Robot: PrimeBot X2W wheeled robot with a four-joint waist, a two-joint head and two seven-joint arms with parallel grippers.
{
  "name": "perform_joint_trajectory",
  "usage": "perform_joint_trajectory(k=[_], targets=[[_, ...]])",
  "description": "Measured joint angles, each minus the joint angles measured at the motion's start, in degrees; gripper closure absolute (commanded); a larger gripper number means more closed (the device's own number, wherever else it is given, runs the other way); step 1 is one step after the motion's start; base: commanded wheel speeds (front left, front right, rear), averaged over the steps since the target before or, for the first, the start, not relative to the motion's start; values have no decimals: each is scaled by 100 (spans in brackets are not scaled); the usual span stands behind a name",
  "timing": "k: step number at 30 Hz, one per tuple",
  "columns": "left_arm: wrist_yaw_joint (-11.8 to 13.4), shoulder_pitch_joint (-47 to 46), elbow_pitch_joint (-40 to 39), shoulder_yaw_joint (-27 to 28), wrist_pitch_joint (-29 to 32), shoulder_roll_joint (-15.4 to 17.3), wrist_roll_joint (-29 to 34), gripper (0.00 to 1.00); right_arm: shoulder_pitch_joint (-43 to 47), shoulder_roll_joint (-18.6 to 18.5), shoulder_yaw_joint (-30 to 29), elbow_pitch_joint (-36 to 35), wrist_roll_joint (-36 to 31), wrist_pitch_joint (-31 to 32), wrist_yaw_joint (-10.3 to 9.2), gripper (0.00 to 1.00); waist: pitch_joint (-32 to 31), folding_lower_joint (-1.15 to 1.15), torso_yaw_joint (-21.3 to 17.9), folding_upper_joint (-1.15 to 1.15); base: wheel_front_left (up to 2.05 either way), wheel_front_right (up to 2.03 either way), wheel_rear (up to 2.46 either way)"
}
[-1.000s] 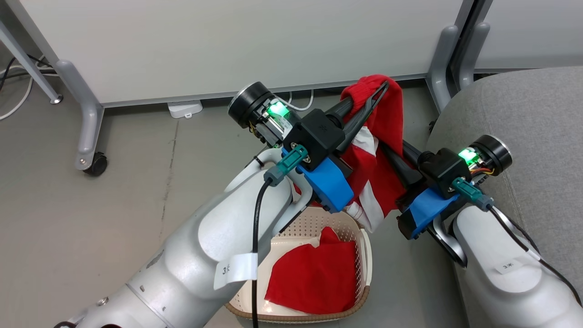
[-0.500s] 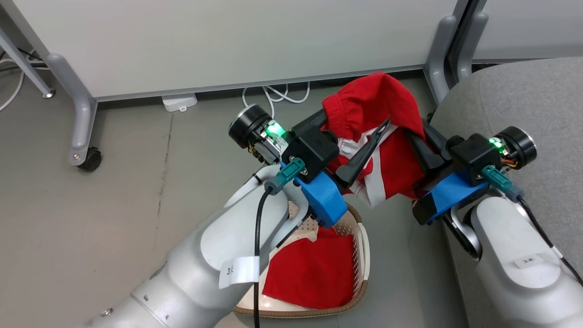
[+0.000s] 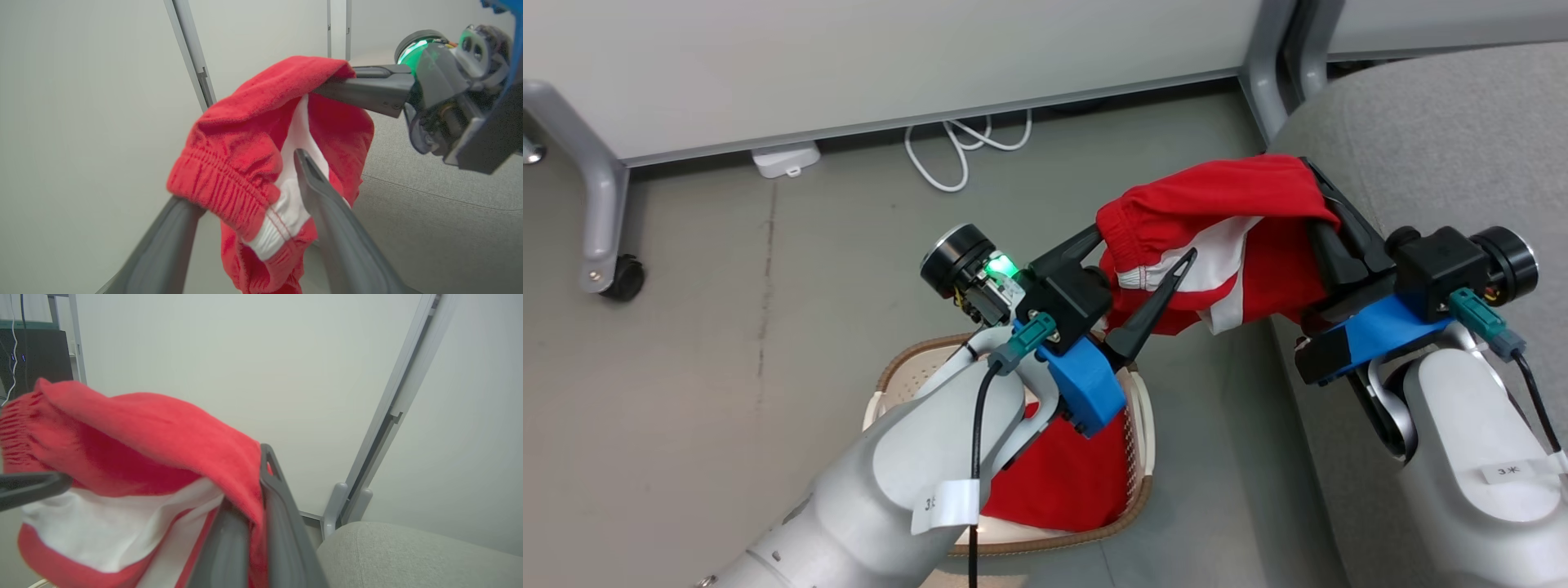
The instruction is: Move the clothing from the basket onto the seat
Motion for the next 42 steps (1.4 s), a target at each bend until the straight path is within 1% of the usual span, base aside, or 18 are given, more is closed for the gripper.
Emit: perform_joint_trajectory(k=[10, 13, 14, 27, 37, 42], targets=[[19, 164, -144, -21, -1, 219, 69, 0, 211, 183, -616, -318, -81, 0, 0, 100, 254, 0, -513, 0, 0, 0, 0], [22, 201, -196, -21, 0, 270, 108, 0, 296, 252, -825, -424, -98, 0, 0, 100, 310, 0, -692, 0, 0, 0, 0], [22, 204, -236, -25, -1, 298, 126, 0, 341, 312, -945, -491, -99, 0, 0, 100, 340, 0, -824, 0, 0, 0, 0], [-12, 237, -363, -200, -1, 376, 180, 0, 909, 571, -1717, -894, -114, 0, 0, 100, 451, 0, -1621, 0, 0, 0, 0], [-19, 291, -403, -330, -1, 338, 179, 0, 1361, 726, -2162, -1067, -107, 0, 0, 100, 540, 0, -1990, 0, 0, 0, 0], [-19, 295, -415, -355, -1, 333, 179, 0, 1489, 815, -2209, -1084, -103, 0, 0, 100, 562, 0, -2099, 0, 0, 0, 0]])
